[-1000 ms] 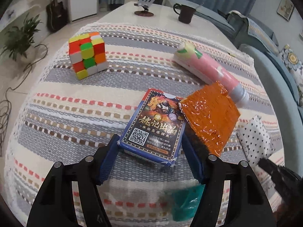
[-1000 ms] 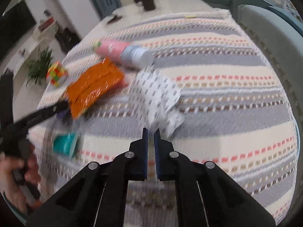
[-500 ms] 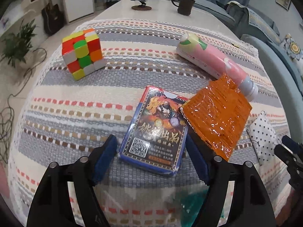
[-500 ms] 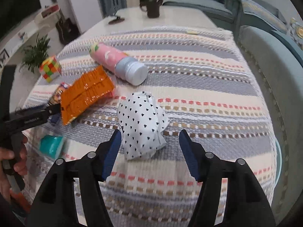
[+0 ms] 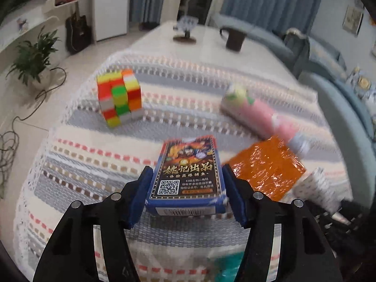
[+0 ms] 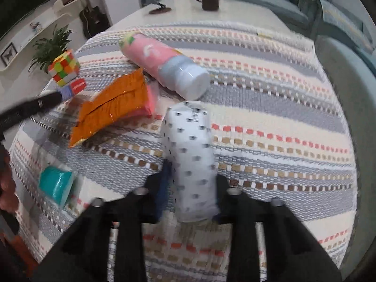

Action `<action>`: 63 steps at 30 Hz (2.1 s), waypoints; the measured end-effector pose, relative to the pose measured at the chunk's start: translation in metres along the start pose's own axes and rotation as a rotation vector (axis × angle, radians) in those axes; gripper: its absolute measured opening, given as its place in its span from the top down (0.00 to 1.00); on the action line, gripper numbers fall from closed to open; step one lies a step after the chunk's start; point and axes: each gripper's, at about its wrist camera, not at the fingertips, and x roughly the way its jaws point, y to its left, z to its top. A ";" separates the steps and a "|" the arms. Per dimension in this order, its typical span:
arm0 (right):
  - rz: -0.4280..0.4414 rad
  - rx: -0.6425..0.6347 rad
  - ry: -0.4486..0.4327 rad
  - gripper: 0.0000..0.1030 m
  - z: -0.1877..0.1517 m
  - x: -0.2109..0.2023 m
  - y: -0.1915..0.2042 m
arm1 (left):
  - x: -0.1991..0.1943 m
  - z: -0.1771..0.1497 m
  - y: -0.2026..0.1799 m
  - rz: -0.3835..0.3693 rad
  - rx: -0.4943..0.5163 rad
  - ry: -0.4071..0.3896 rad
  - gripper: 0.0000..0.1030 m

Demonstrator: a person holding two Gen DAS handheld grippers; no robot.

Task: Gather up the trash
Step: 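Grasp the dotted white packet with the right tool while the left tool grasps the card box, then carry the white packet and card box to the blue basket and release them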

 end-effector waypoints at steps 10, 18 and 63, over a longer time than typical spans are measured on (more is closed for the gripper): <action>-0.026 0.063 -0.172 0.87 -0.007 -0.086 -0.037 | -0.049 0.000 -0.033 -0.303 0.004 -0.117 0.44; -0.112 0.175 -0.267 0.87 -0.028 -0.151 -0.116 | -0.077 -0.001 -0.110 -0.486 0.054 -0.143 0.44; -0.229 0.713 0.024 0.50 -0.178 -0.094 -0.363 | 0.024 -0.095 -0.361 -0.673 0.354 0.137 0.32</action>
